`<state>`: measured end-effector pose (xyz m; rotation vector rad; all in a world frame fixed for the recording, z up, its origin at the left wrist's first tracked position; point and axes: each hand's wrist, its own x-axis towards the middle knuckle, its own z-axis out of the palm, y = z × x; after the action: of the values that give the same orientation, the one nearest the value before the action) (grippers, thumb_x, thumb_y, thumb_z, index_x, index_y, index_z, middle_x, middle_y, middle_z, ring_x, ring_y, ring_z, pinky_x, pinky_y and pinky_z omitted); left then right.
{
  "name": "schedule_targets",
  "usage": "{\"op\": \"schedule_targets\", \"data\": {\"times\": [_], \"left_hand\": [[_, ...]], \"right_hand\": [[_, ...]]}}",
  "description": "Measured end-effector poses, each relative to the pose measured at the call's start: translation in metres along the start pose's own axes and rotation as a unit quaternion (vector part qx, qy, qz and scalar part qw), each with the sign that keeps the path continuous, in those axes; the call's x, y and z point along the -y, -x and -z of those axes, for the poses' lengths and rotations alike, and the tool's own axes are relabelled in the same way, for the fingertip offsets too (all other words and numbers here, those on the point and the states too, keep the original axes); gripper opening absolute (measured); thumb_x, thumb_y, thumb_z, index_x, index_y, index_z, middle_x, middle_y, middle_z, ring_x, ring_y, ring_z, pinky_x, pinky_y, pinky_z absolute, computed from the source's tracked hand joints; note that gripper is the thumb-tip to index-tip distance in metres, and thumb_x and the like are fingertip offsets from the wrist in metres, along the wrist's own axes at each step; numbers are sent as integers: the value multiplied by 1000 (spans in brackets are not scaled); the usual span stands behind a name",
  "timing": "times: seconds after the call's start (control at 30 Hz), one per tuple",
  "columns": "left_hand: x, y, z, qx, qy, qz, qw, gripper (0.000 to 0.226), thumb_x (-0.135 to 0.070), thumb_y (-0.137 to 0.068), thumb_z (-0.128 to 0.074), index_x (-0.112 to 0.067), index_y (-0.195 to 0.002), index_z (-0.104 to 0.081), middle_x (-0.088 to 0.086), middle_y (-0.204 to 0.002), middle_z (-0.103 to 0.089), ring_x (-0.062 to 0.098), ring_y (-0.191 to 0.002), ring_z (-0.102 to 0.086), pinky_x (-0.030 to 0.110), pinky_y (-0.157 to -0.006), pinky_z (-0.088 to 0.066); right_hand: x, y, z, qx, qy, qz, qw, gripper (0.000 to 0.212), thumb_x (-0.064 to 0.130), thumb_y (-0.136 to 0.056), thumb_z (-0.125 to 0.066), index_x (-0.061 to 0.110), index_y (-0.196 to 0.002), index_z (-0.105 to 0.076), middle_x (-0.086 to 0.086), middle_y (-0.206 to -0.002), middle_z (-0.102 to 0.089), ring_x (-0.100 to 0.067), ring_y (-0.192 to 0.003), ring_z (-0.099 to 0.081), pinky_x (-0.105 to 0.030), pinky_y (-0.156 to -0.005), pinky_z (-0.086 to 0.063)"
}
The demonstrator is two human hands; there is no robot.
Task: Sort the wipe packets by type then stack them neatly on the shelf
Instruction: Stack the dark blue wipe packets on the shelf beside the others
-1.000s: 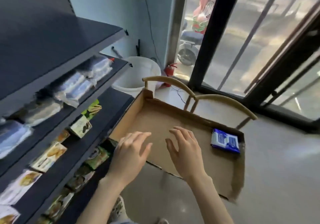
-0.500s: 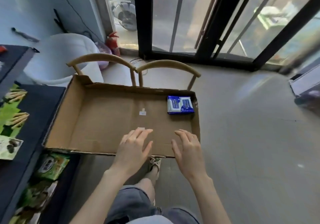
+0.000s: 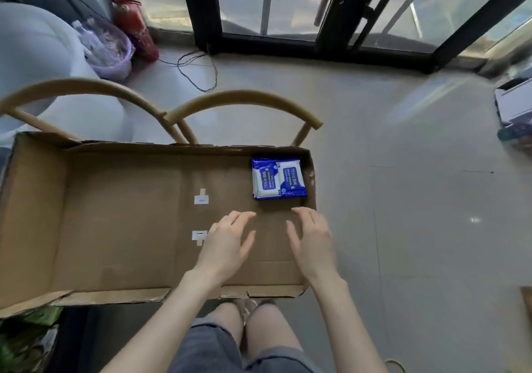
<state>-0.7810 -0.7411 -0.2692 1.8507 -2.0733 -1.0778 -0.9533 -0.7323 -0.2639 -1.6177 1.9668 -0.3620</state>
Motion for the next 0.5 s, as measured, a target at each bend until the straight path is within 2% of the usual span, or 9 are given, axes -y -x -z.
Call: {"op": "schedule_targets", "data": {"times": [0.17, 0.33, 0.5], "left_hand": [[10, -77, -31, 21, 35, 64, 997, 35, -21, -94, -52, -18, -128, -52, -1, -116, -57, 18, -107, -55, 35, -92, -45], [33, -142, -81, 15, 81, 143, 986, 32, -21, -92, -53, -17, -124, -54, -1, -115, -58, 17, -104, -56, 34, -87, -48], [54, -186, -137, -21, 135, 244, 960, 38, -23, -93, -57, -14, -129, -49, -1, -120, -54, 12, -110, -54, 21, -80, -41]], "right_hand": [[-28, -64, -13, 39, -9, -41, 998, 32, 22, -96, -52, 11, -125, -57, -4, -126, -58, -18, -115, -49, -25, -97, -37], [-73, -122, -51, 78, -17, -78, 994, 33, 24, -96, -52, 12, -127, -55, -2, -128, -56, -15, -118, -47, -18, -90, -34], [-118, -166, -96, 119, -41, -114, 986, 40, 24, -95, -54, 10, -133, -49, -5, -134, -51, -18, -119, -47, -27, -98, -39]]}}
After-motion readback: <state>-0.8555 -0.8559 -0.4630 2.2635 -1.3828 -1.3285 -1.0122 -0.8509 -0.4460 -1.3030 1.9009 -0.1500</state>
